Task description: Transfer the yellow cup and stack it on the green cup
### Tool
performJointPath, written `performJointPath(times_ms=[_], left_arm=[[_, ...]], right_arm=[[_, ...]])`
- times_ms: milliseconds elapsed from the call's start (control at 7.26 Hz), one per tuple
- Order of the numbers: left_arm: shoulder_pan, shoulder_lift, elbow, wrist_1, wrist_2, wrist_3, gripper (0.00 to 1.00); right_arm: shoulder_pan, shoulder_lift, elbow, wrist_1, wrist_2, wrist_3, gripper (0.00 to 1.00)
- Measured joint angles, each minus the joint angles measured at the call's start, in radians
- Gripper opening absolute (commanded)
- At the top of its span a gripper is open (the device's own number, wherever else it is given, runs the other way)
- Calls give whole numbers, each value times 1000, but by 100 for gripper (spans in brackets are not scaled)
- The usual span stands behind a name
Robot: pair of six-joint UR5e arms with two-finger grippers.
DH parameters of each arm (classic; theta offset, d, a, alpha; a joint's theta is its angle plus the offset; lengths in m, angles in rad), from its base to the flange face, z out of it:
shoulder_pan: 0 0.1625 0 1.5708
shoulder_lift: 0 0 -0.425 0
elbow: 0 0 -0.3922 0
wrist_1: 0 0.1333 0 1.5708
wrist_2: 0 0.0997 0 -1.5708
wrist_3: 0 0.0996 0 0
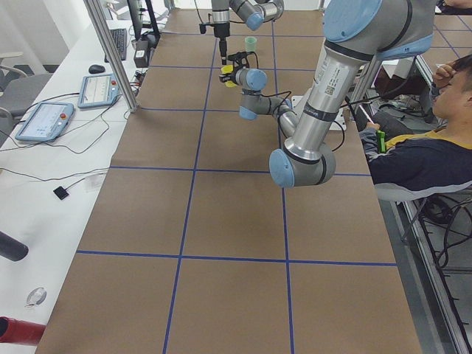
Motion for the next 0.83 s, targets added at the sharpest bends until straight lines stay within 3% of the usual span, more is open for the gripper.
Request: performJointPath(times_ms=[138,413,689,827], left_arm=[[1,0,0,0,0,0,21],[1,0,1,0,0,0,22],[1,0,1,-8,0,0,22],[1,0,2,-20,0,0,24]], right_arm=[[-10,-4,-1,0,-14,-3,94],[-22,-10,-1,0,-21,-9,72],[-34,-9,-2,2,-15,-14,67],[-37,-11,-2,2,-11,-21,60]])
